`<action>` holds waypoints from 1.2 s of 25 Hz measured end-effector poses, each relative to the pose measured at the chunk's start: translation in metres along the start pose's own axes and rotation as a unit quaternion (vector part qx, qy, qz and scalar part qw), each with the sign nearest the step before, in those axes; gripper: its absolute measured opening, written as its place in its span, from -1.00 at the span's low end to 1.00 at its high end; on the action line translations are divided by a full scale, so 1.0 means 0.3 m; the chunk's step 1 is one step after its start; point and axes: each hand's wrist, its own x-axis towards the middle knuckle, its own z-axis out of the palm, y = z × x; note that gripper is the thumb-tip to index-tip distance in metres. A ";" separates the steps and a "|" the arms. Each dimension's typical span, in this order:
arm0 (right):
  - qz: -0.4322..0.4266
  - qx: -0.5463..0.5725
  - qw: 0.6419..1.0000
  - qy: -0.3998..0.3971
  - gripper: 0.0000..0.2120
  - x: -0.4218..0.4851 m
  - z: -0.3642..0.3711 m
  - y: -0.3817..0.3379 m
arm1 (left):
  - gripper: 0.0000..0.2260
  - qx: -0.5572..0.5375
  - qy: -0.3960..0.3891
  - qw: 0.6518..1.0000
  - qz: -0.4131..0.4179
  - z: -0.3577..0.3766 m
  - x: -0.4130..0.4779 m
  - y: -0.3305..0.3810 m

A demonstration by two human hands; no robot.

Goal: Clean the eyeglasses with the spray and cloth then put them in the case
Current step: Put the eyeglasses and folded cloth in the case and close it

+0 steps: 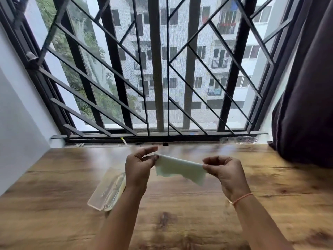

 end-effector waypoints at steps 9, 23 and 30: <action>-0.229 -0.317 0.919 0.052 -0.70 0.019 0.036 -0.100 | -0.63 0.103 -0.027 0.993 0.059 0.005 0.053 0.062; -0.351 -0.450 0.818 0.071 -0.74 -0.042 0.129 -0.296 | -0.83 0.261 -0.018 0.926 0.272 -0.067 0.072 0.264; -0.322 -0.450 0.830 0.064 -0.81 -0.077 0.103 -0.330 | -0.83 0.299 0.000 0.919 0.256 -0.086 0.036 0.303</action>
